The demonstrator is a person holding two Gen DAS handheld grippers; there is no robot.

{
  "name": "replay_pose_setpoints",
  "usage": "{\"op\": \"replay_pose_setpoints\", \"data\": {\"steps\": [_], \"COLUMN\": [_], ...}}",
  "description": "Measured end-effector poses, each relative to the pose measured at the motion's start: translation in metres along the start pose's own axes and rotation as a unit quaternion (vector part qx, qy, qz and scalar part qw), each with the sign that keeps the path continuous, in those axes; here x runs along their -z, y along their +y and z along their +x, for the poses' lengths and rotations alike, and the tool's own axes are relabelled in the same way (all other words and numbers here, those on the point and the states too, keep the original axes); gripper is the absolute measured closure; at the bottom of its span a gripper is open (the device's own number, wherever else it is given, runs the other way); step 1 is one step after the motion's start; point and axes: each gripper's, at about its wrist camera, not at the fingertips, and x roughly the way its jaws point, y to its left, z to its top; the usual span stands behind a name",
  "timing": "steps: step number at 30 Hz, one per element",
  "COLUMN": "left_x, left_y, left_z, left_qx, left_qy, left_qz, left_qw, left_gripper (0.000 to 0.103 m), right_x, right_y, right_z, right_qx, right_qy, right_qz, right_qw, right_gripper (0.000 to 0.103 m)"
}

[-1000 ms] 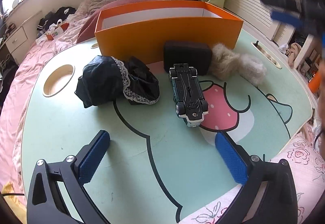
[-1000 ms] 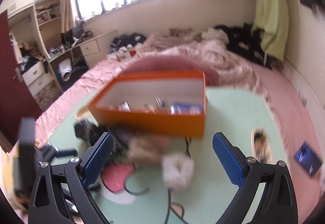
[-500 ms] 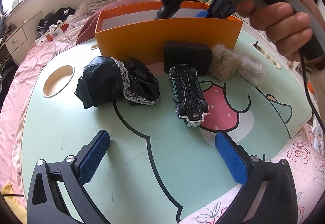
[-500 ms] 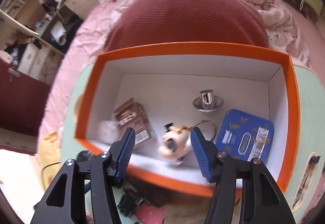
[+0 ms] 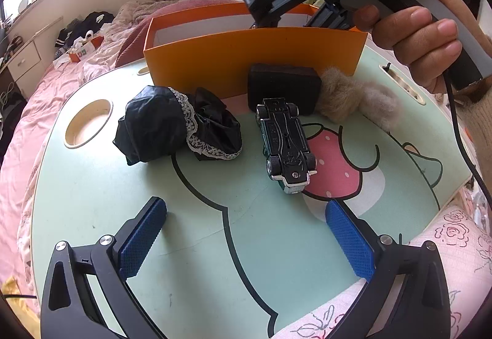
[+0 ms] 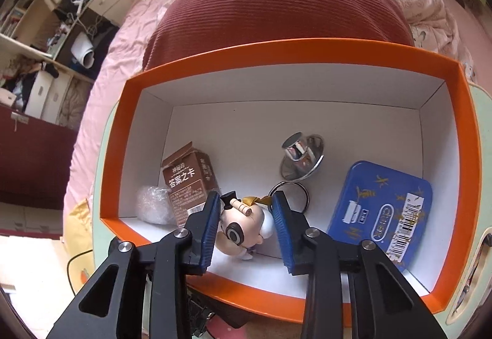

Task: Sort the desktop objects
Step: 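Grasp the cartoon figurine from the box with the right gripper and place it on the table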

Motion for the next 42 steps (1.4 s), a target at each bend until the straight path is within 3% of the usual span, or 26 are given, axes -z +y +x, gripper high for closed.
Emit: {"op": "replay_pose_setpoints", "data": {"steps": [1, 4, 7, 15, 21, 30, 35, 37, 38, 40, 42], "left_x": [0.0, 0.0, 0.0, 0.0, 0.001, 0.001, 0.001, 0.001, 0.001, 0.001, 0.001], "left_y": [0.0, 0.0, 0.0, 0.0, 0.0, -0.001, 0.0, -0.001, 0.0, -0.001, -0.001], "left_z": [0.0, 0.0, 0.0, 0.001, 0.001, 0.001, 0.001, 0.001, 0.002, 0.002, 0.002], "left_qx": [0.0, 0.0, 0.0, 0.001, 0.001, 0.001, 0.001, 0.001, 0.001, 0.001, 0.001], "left_qy": [0.0, 0.0, 0.0, 0.0, 0.0, -0.001, -0.001, -0.001, -0.001, -0.001, -0.001], "left_qz": [0.0, 0.0, 0.0, 0.001, 0.001, 0.001, 0.001, 0.001, 0.001, 0.001, 0.001], "left_qw": [1.0, 1.0, 1.0, 1.0, 1.0, 1.0, 1.0, 1.0, 1.0, 1.0, 1.0], "left_gripper": [0.0, 0.0, 0.0, 0.0, 0.0, 0.0, 0.0, 0.0, 0.0, 0.0, 0.0], "right_x": [0.0, 0.005, 0.013, 0.063, 0.096, 0.11, 0.117, 0.123, 0.13, 0.142, 0.156], "right_y": [0.0, 0.001, 0.011, 0.008, -0.019, -0.07, -0.07, -0.063, -0.056, -0.044, -0.033], "right_z": [-0.005, -0.027, -0.056, -0.111, -0.092, -0.064, -0.076, -0.089, -0.097, -0.104, -0.104], "right_qx": [-0.008, -0.037, -0.04, -0.073, -0.068, -0.067, -0.098, -0.092, -0.078, -0.044, -0.003], "right_qy": [-0.01, -0.045, -0.087, -0.145, -0.128, -0.116, -0.151, -0.175, -0.191, -0.205, -0.208], "right_qz": [0.001, 0.003, -0.013, -0.042, -0.024, 0.036, 0.025, 0.006, -0.012, -0.043, -0.071], "right_qw": [1.0, 0.998, 0.995, 0.986, 0.989, 0.99, 0.983, 0.98, 0.978, 0.977, 0.976], "right_gripper": [0.077, 0.077, 0.077, 0.077, 0.077, 0.077, 0.078, 0.071, 0.061, 0.053, 0.053]}}
